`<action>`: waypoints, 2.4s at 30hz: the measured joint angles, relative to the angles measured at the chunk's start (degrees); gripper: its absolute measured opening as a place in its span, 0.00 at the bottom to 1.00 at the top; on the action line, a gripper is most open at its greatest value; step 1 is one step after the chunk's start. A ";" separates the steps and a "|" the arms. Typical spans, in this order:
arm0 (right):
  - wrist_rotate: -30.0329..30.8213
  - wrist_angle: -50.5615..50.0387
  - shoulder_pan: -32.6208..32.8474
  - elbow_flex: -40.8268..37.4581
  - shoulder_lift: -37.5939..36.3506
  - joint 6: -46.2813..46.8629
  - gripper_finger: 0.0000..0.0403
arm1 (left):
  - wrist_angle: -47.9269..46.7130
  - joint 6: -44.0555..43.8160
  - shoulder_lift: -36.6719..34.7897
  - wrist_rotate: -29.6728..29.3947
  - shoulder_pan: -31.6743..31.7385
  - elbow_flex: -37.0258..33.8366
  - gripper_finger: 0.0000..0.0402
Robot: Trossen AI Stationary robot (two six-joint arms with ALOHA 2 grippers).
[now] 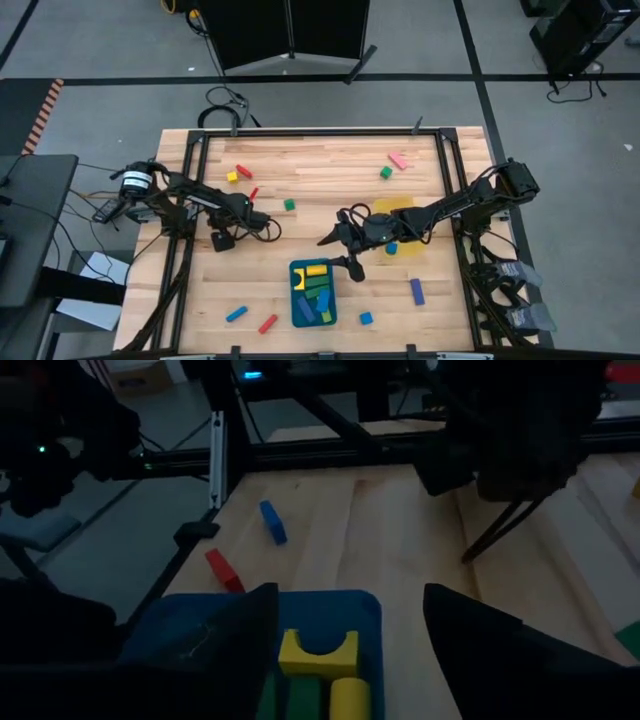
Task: Sort blocks by size
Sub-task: Put the small red block into the yellow bin
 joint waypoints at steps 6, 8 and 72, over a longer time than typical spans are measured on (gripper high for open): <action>0.00 0.51 0.11 0.03 0.00 0.56 0.65 | 0.28 -2.25 2.16 0.04 0.15 0.15 0.59; 0.00 0.72 0.16 0.04 0.00 0.57 0.65 | 0.54 -3.21 2.48 0.13 0.16 0.14 0.49; 4.46 -15.12 2.89 0.04 -19.67 -5.60 0.59 | 8.67 16.74 -6.56 -6.26 7.34 7.16 0.68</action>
